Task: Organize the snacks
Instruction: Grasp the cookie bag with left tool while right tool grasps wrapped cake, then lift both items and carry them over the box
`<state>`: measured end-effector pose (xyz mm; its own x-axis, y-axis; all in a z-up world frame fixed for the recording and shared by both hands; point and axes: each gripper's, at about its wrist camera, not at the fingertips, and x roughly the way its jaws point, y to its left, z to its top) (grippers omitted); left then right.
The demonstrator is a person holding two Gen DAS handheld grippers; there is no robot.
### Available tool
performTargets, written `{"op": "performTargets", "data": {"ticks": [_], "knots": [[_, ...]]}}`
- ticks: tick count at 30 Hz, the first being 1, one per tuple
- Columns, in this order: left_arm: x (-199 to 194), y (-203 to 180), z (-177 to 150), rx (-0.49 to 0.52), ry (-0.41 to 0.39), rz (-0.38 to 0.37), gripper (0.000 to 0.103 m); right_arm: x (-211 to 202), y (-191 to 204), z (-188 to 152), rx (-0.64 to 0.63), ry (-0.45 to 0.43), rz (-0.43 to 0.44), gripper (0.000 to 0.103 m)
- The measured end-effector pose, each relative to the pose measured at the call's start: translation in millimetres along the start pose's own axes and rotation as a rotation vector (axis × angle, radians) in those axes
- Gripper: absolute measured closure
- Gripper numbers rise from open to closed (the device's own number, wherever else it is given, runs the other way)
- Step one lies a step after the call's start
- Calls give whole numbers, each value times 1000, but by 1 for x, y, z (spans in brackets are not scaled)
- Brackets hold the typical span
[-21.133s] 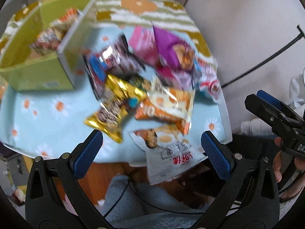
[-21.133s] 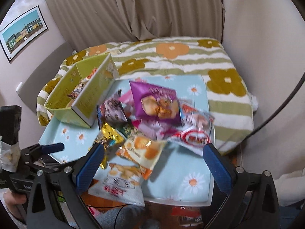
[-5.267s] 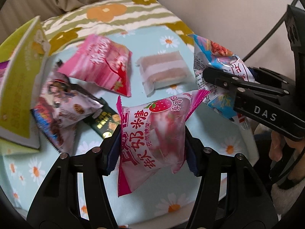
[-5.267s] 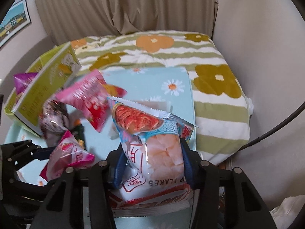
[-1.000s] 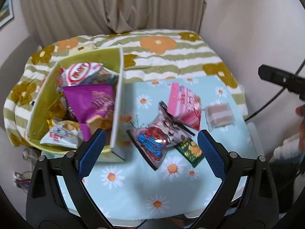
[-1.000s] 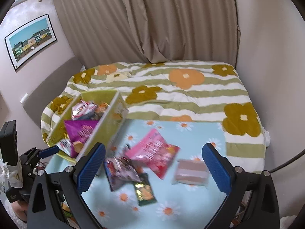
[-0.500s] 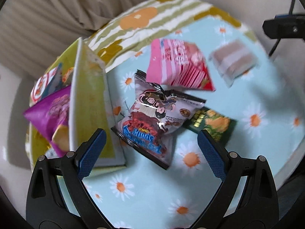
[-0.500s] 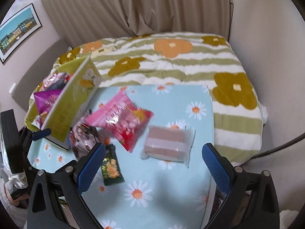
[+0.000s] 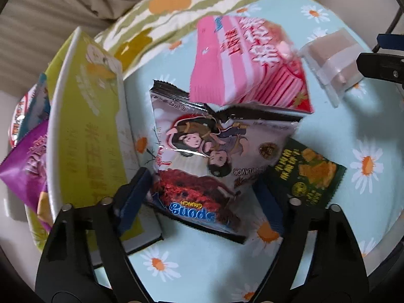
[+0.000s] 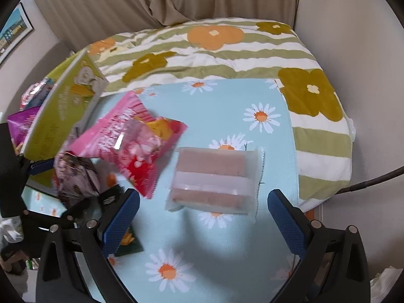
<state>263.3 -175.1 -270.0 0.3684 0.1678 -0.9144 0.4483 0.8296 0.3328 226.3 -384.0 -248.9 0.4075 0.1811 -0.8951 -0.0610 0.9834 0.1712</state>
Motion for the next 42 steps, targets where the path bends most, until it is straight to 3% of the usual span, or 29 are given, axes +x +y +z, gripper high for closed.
{"op": "performTargets", "data": {"ticks": [3,4,11,28,30,31,37,42], "knots": [[4,4,3,-10,3,-29,31,11,-2,2,8,15,-21,2],[5,5,3,-13,5,-46,39,14,-3,2,12,18,-25,2],[8,9,4,-29,4,-77,46,28,-1,5,16,26,-46,2],[-4,16,-12,-125,1,-132,49,56,3,5,-5,21,-102,2],[-7,16,-14,-135,-3,-133,49,57,5,6,-16,10,-115,8],[-8,16,-14,-139,-5,-133,49,58,6,6,-22,8,-125,18],[-20,17,-20,-171,-24,-132,49,54,7,3,-37,-15,-124,31],[-34,17,-25,-199,-47,-132,49,46,4,0,-15,-28,-86,34]]}}
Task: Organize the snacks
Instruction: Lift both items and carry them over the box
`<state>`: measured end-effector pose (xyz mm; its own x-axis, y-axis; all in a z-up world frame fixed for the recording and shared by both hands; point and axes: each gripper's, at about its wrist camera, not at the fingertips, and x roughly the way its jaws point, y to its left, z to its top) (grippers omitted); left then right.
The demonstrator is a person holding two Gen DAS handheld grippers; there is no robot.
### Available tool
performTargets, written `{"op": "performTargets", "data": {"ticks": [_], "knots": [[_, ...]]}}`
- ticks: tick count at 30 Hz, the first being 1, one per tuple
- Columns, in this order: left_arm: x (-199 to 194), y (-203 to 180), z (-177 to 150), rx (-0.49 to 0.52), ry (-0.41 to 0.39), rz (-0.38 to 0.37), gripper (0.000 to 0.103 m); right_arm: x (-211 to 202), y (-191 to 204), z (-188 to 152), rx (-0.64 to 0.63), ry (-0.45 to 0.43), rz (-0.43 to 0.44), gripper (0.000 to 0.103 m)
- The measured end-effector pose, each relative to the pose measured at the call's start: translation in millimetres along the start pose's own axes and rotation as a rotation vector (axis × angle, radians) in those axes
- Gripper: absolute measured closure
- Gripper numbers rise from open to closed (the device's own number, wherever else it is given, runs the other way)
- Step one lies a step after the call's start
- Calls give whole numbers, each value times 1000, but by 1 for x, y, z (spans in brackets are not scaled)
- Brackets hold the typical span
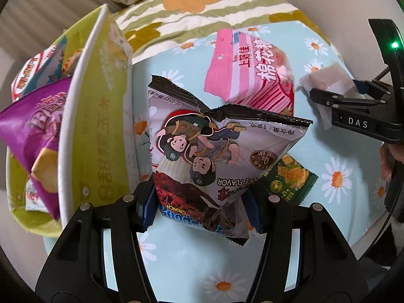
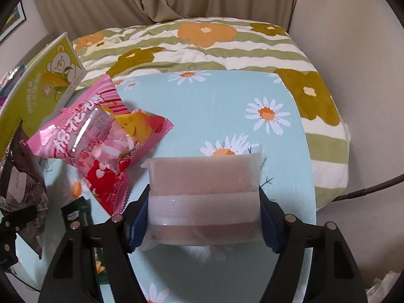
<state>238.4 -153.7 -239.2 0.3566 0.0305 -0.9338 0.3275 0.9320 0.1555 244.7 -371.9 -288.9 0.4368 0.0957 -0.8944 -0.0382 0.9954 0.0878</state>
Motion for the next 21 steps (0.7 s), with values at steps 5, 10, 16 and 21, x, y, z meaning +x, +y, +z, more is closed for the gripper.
{"op": "performTargets", "data": {"ticks": [5,10,16,21], "knots": [[-16,-5,-4,-26,-28,-7,49,-22,-1,-4,-3,-34,21,34],[-42,-8,-13,-83,-62,-29,49,-56,4,-2,-30,-73,47,34],[-93,6,-31,-209,-144,-33,49,-110,23,7,-112,-140,98,34],[-144,30,-46,-304,-256,1,49,-149,47,15,-174,-195,172,34]]}}
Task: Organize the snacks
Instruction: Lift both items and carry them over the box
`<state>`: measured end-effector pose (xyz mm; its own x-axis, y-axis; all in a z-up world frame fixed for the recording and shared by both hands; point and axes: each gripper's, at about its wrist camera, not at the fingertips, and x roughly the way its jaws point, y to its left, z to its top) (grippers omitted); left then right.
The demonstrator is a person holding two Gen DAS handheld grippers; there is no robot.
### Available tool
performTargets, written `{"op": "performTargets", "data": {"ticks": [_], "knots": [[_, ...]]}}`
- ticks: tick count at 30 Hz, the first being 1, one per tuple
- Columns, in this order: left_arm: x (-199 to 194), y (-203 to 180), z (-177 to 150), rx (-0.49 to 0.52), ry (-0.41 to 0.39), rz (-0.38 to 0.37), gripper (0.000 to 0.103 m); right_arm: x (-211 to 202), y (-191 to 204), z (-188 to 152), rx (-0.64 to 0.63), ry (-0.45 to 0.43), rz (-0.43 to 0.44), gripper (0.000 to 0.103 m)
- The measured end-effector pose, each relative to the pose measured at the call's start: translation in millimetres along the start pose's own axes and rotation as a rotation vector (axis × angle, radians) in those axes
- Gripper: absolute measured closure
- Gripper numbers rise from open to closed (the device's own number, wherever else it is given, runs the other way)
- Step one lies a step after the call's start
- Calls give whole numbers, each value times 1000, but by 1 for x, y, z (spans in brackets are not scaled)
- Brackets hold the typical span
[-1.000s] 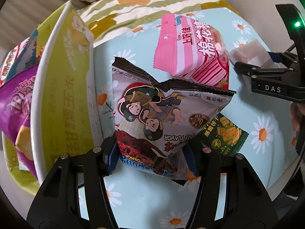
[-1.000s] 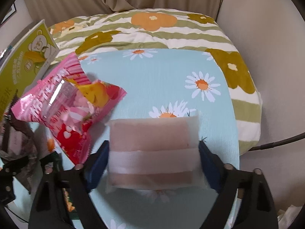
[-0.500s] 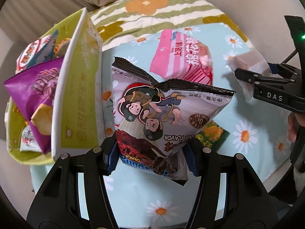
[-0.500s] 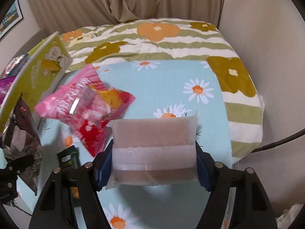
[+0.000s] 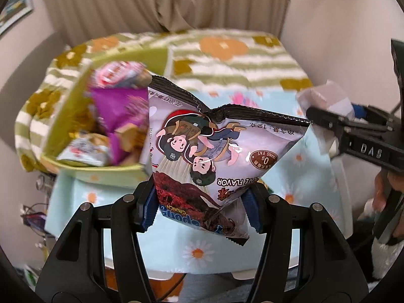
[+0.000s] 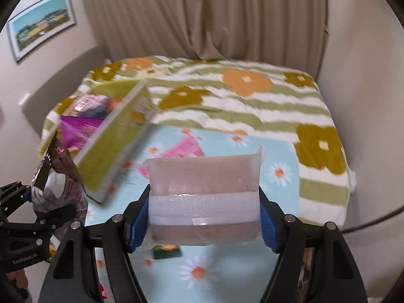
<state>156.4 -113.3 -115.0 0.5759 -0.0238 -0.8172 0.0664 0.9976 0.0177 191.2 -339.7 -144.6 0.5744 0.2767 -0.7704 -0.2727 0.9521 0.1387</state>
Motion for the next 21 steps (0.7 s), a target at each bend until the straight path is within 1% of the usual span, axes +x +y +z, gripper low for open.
{"op": "performTargets", "data": {"ticks": [6,12,14,17,21], "knots": [[-44,44,13,-90,-105,36,49,-30,45,30,-66,-74,96,34],[-60,101,33,-133,-158,65,49,-41,98,62,-124,-132,159,34],[-60,122,41,-134,-164,71,49,-39,114,73,-126,-145,178,34],[-52,153,54,-139,-149,65,49,-33,139,87,-123,-162,187,34],[-27,193,75,-127,-110,47,49,-16,168,104,-98,-161,194,34]]}}
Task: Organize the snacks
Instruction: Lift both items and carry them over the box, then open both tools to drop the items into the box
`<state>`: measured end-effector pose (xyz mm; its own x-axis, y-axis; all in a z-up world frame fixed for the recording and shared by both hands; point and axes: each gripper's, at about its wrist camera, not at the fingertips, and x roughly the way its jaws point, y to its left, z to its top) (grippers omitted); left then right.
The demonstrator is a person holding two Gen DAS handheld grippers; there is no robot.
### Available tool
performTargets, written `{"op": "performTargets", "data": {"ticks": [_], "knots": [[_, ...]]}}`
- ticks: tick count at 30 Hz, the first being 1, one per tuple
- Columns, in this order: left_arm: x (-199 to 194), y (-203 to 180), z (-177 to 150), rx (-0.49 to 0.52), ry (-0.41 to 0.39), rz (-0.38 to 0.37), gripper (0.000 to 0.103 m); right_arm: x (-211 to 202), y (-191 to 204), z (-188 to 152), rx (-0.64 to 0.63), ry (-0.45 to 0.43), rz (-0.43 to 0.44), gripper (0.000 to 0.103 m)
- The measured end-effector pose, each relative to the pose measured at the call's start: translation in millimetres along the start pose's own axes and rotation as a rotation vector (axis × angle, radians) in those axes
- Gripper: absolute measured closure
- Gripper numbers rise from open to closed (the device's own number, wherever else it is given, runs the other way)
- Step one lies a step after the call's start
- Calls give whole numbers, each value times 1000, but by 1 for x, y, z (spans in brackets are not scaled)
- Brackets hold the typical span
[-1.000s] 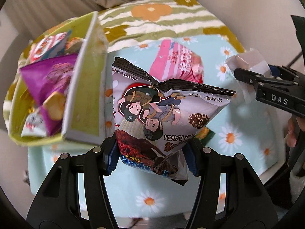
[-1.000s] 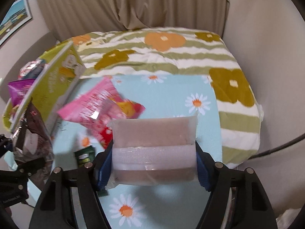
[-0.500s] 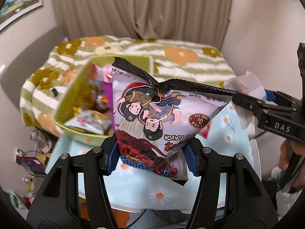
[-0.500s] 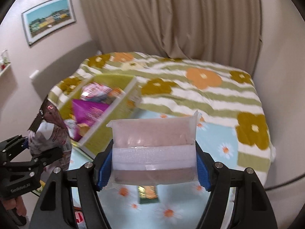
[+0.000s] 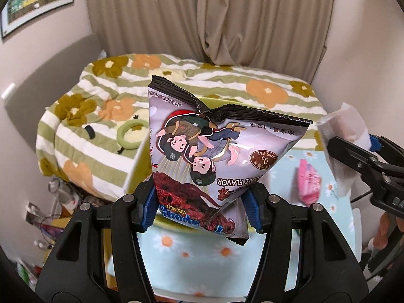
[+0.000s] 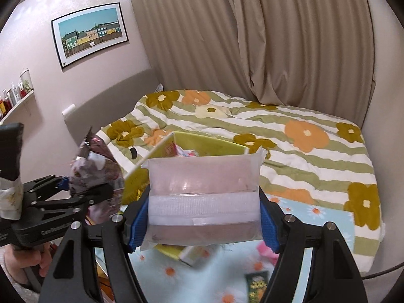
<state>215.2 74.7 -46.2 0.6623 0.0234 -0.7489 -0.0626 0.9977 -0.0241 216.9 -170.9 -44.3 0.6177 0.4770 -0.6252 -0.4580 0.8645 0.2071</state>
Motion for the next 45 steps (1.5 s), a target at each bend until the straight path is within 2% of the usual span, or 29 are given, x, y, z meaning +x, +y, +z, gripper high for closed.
{"op": "performTargets", "data": {"ticks": [5,9,12,14,15,22,29,35,41,42,45], "knots": [[52,31,21,26,86,-57,49,32,19,14,52,15,-19,34],[88,38,28,61,141,-97,49,52,26,18,97,30,-62,34],[111,42,31,78,177,-141,43,61,28,17,144,40,-101,34],[120,43,30,92,202,-156,6,64,29,16,171,42,-122,34],[122,45,28,102,195,-155,0,66,29,17,184,44,-135,34],[130,71,11,79,233,-187,0,72,31,11,221,73,-189,34],[116,78,-3,74,225,-153,0,80,30,9,208,98,-173,34],[102,84,-3,46,202,-132,0,91,39,31,150,99,-134,34],[101,89,-1,39,194,-100,0,127,54,56,90,138,-87,31],[102,91,-1,36,197,-98,0,134,55,57,91,143,-79,29],[108,94,-5,27,217,-101,0,152,56,57,108,136,-50,8]]}}
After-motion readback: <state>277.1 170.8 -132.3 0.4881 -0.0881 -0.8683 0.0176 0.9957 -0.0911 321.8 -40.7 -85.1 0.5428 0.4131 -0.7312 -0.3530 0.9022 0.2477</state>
